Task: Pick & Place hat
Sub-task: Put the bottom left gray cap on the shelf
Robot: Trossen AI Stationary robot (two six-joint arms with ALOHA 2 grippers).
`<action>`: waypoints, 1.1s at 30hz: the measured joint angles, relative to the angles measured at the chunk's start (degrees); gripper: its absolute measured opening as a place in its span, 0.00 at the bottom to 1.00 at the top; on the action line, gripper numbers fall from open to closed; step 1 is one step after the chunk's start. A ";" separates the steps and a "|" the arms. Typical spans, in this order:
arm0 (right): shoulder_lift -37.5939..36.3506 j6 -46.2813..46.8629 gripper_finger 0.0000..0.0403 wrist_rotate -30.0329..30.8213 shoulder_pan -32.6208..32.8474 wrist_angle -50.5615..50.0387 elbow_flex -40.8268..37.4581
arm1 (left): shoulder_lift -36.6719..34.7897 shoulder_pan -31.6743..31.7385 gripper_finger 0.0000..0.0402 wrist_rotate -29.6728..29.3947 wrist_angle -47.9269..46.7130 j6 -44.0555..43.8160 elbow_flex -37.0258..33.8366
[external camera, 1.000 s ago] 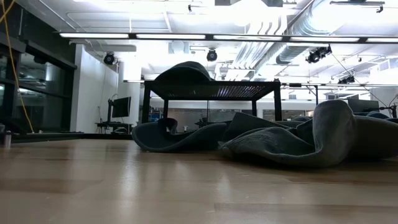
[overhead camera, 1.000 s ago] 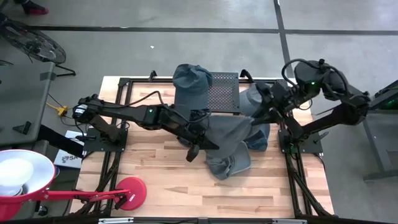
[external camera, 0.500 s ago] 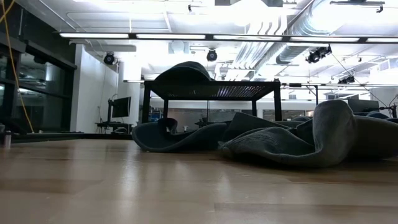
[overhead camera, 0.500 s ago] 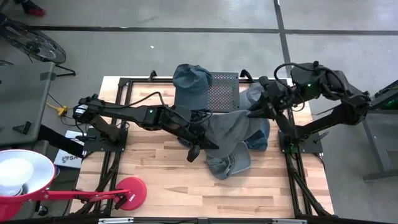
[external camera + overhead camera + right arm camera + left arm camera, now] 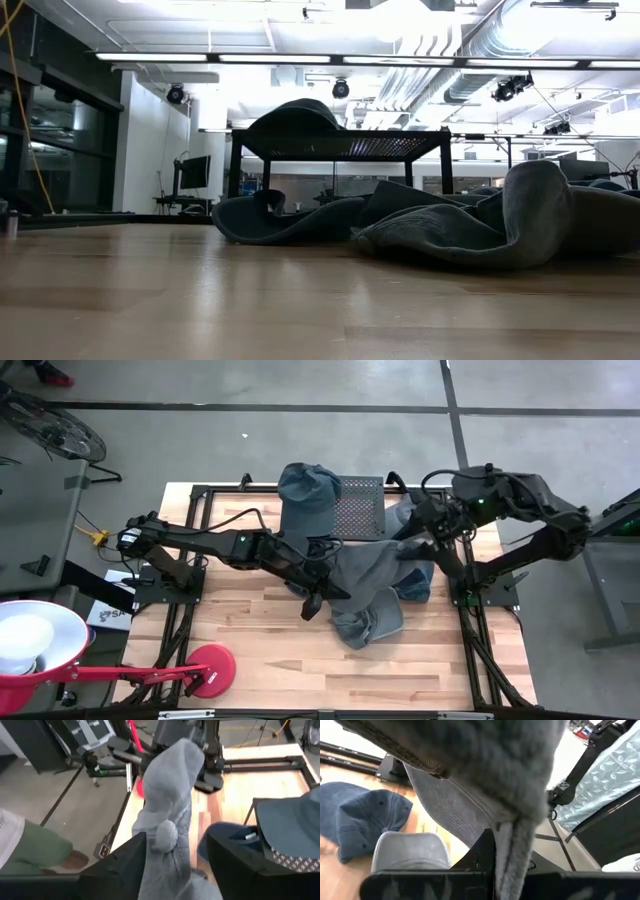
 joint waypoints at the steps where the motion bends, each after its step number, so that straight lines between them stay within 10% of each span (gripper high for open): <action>1: 0.27 -0.02 0.51 -0.41 -0.01 -0.51 0.00 | 0.00 0.00 0.01 -0.04 -0.36 -0.02 0.00; 9: 0.97 -0.05 0.51 -1.61 0.01 -0.86 0.00 | 0.00 -0.02 0.01 -2.23 -3.33 -0.70 0.00; 27: 1.01 -4.57 0.06 4.70 0.00 -5.44 0.00 | 0.00 0.00 0.01 -6.06 -5.15 -2.05 0.00; 33: 1.01 -4.18 0.06 5.41 0.01 -5.45 0.00 | 0.00 -0.02 0.16 -8.40 -5.15 -0.90 0.00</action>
